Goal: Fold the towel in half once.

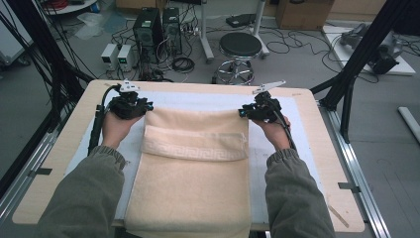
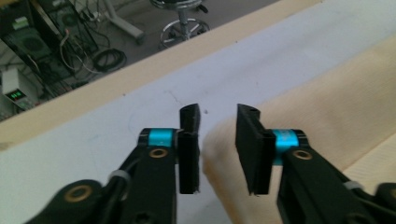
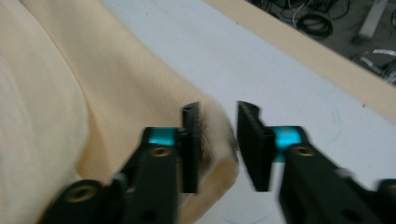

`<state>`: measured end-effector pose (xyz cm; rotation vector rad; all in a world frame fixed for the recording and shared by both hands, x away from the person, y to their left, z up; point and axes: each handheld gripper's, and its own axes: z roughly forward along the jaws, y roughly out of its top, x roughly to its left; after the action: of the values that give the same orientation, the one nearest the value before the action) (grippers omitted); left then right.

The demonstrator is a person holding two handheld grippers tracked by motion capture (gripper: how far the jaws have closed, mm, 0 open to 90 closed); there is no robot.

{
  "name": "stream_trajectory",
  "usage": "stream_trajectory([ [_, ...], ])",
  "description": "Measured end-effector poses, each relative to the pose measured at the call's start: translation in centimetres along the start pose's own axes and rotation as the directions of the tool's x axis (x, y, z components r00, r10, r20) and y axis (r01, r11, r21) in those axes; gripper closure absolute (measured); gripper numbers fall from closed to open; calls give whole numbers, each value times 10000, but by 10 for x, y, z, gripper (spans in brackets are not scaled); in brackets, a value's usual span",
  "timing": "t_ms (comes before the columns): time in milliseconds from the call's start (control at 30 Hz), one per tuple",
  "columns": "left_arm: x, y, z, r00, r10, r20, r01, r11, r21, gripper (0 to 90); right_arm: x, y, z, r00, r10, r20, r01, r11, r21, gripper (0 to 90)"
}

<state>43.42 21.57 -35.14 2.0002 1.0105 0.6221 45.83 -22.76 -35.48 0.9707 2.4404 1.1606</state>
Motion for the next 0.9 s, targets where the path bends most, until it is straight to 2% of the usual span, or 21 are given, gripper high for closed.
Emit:
stream_trajectory([
  [67,-1,-10,1,9998,3,215,-4,10000,54,639,2,-7,2,9997,4,-228,-2,10000,84,594],
  [233,-6,-33,0,9962,41,873,-59,9998,198,607,17,-23,4,9987,-190,-467,198,9996,179,530],
  [300,-10,-40,-1,9927,94,1205,-116,9998,175,591,22,-28,3,9981,-241,-573,254,9995,212,509],
  [367,-14,-44,-1,9856,36,1693,-114,9989,450,558,27,-33,2,9974,-220,-687,230,9996,144,505],
  [433,-20,-50,-4,9835,247,1792,-298,9992,255,545,32,-39,1,9971,-272,-715,287,9994,204,496],
  [467,-22,-53,-4,9814,228,1904,-278,9993,233,543,34,-42,0,9970,-290,-714,307,9993,224,494],
  [600,-26,-65,-1,9774,196,2103,-304,9984,482,529,39,-53,-2,9968,-196,-773,218,9994,278,488],
  [733,-29,-75,7,9749,27,2224,-271,9939,1067,529,43,-65,5,9963,-53,-860,112,9976,679,479],
  [767,-30,-77,9,9751,21,2216,-311,9914,1274,531,42,-67,8,9959,23,-907,67,9951,991,470],
  [833,-31,-79,9,9727,189,2312,-537,9879,1455,568,44,-69,14,9951,20,-988,120,9899,1414,483],
  [900,-33,-79,8,9702,272,2407,-615,9888,1361,661,46,-70,16,9918,-5,-1280,205,9877,1550,573],
])
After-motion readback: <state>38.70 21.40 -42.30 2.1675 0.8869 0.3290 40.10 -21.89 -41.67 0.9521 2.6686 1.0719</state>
